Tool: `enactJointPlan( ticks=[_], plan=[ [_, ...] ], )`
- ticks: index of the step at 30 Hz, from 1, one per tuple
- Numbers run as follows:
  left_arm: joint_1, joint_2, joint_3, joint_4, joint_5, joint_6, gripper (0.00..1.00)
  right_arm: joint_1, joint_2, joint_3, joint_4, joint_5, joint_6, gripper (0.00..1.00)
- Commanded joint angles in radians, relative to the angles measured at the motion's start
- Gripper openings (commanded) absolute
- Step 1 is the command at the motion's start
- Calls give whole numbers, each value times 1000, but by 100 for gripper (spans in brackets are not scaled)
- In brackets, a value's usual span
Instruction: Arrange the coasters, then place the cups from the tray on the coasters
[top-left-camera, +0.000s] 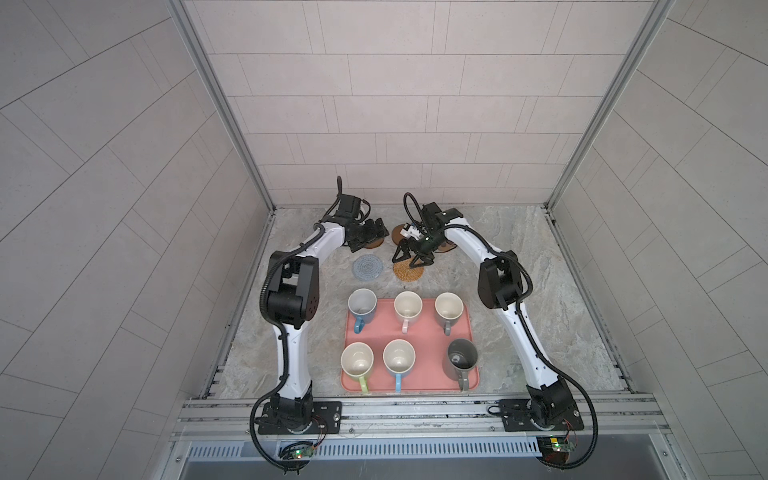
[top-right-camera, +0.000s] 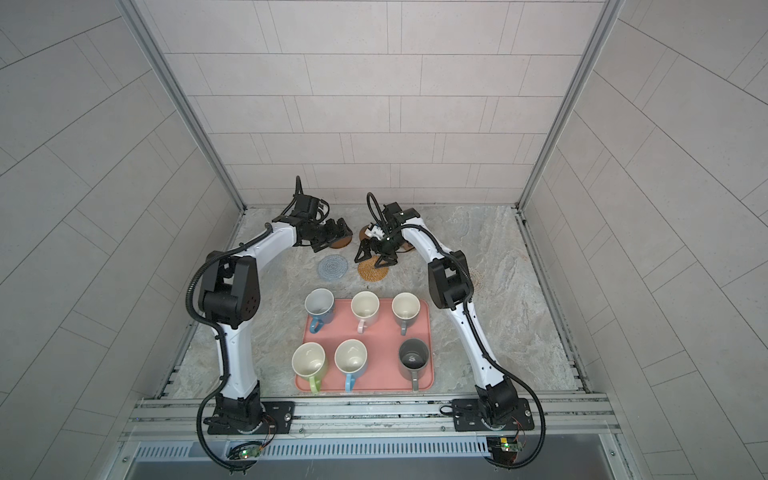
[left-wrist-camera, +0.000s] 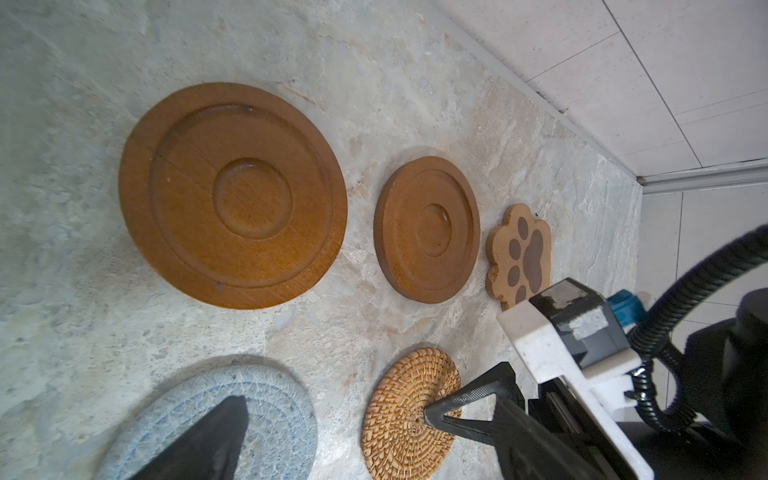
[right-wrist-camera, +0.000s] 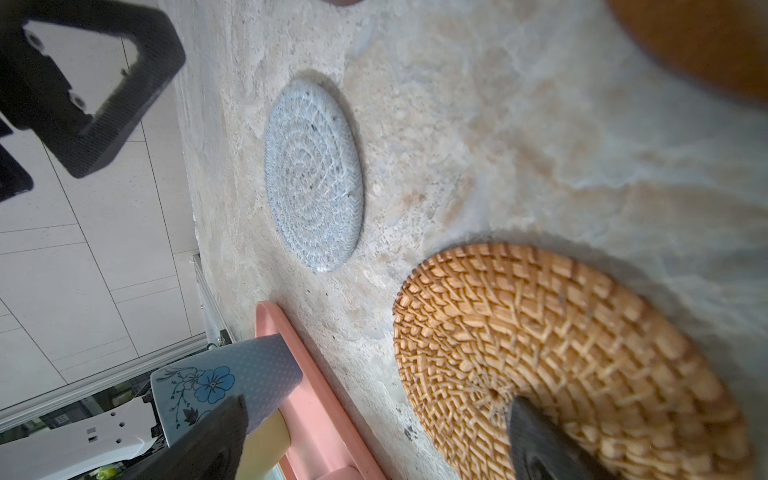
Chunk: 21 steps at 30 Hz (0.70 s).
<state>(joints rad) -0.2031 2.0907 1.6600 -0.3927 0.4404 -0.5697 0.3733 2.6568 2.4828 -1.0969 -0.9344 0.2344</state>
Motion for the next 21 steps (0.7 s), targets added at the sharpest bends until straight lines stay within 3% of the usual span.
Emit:
enactJointPlan(
  ticks=[1,8,16,21],
  plan=[
    [4,-40,-6,15,1,-4,100,9,7,-19,-42,-4,-54,100],
    [4,-46,-7,11,0,-2,100,11,-8,26,-74,-33,-92,100],
    [3,-41,-2,9,0,-4,100,-25,-84,40,8,-69,-39,99],
    [4,-43,-5,8,-1,-4,100,-53,-102,45,15,1,4,99]
  ],
)
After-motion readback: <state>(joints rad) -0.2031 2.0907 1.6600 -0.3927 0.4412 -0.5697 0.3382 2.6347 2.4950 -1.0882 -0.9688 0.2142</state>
